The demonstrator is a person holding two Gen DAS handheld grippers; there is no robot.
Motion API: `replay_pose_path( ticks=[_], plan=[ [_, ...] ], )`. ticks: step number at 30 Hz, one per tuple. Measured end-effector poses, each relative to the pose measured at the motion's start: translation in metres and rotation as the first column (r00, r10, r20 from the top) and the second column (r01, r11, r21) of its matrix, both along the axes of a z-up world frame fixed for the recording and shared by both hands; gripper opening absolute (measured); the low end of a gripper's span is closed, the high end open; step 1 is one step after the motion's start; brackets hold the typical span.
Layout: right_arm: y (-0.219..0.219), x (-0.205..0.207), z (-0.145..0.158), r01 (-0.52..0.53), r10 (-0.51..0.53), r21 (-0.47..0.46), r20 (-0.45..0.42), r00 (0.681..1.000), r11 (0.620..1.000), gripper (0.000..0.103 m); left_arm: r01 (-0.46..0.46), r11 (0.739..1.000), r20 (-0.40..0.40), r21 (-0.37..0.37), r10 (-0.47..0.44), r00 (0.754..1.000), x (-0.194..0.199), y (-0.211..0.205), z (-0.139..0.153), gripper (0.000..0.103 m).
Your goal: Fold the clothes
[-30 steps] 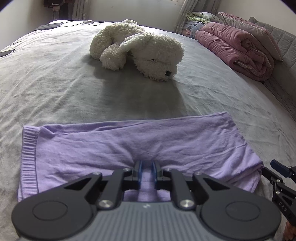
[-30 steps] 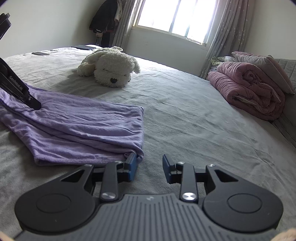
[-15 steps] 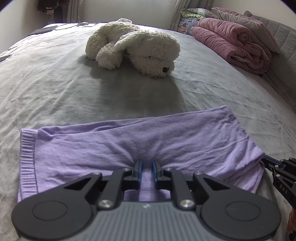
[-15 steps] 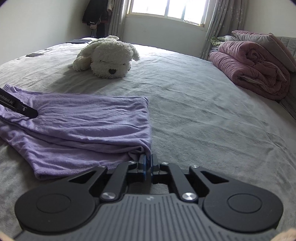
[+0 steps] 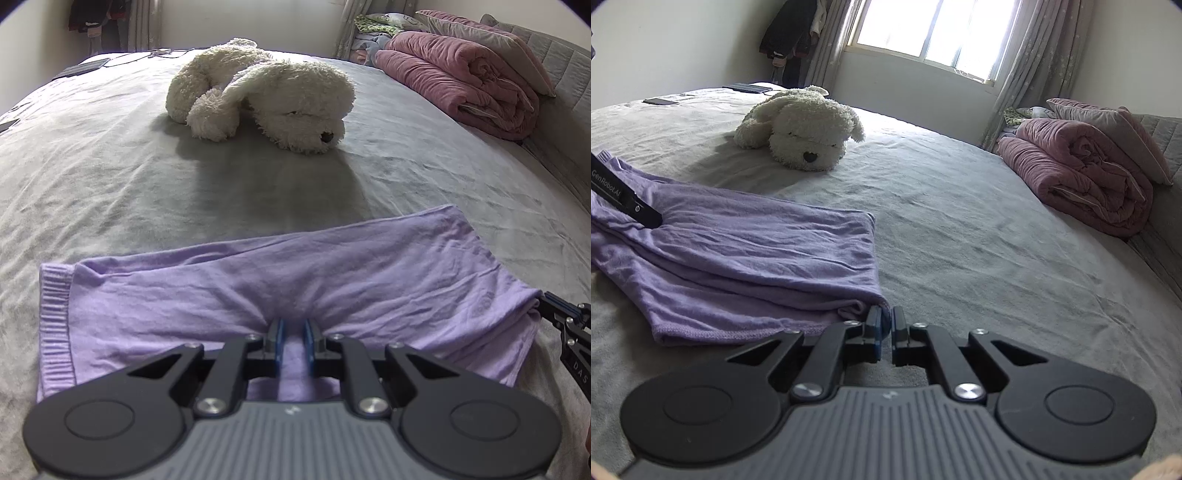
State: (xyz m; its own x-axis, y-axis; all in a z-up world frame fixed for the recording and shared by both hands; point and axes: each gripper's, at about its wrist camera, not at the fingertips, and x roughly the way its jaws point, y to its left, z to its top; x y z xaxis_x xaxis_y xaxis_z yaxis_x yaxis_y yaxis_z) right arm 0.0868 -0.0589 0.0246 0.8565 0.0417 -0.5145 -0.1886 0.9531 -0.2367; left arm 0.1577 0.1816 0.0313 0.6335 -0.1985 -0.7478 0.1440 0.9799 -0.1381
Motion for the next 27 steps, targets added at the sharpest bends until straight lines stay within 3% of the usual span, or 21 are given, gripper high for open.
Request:
replay_pose_path(
  ticks=[3,4,5,9,12,21,24,27],
  plan=[
    [0.007,-0.001,-0.001,-0.035,0.036,0.023,-0.03,0.999,0.999,0.027,0.003,1.0,0.003,0.007,-0.003,1.0,0.0,-0.001,0.0,0.013],
    [0.01,-0.001,-0.002,-0.039,0.039,0.014,-0.026,0.999,0.999,0.043,0.004,1.0,0.004,0.009,-0.004,1.0,-0.001,-0.002,0.0,0.013],
    [0.013,-0.002,-0.002,-0.036,0.036,0.004,-0.016,0.999,0.999,0.046,0.005,1.0,0.004,0.011,-0.005,1.0,-0.001,-0.002,0.0,0.013],
    [0.017,-0.003,-0.002,-0.022,0.022,0.006,-0.016,1.0,1.0,0.047,0.005,1.0,0.005,0.011,-0.005,1.0,-0.001,-0.002,0.0,0.013],
    [0.021,0.004,-0.011,0.012,-0.014,-0.043,-0.048,0.999,0.999,0.047,0.007,1.0,0.005,0.013,-0.007,1.0,-0.001,-0.002,0.0,0.013],
    [0.001,0.012,-0.012,0.245,-0.242,0.038,-0.062,0.968,0.969,0.053,0.011,1.0,0.003,0.014,-0.012,1.0,0.0,-0.002,0.0,0.013],
    [0.002,0.012,-0.013,0.254,-0.251,0.057,-0.061,0.966,0.965,0.054,0.014,1.0,0.006,0.021,-0.014,1.0,-0.001,-0.004,0.0,0.013],
    [0.007,0.015,-0.012,0.157,-0.152,0.093,-0.059,0.987,0.983,0.056,0.015,1.0,0.007,0.023,-0.015,1.0,-0.001,-0.004,0.0,0.013]
  ],
)
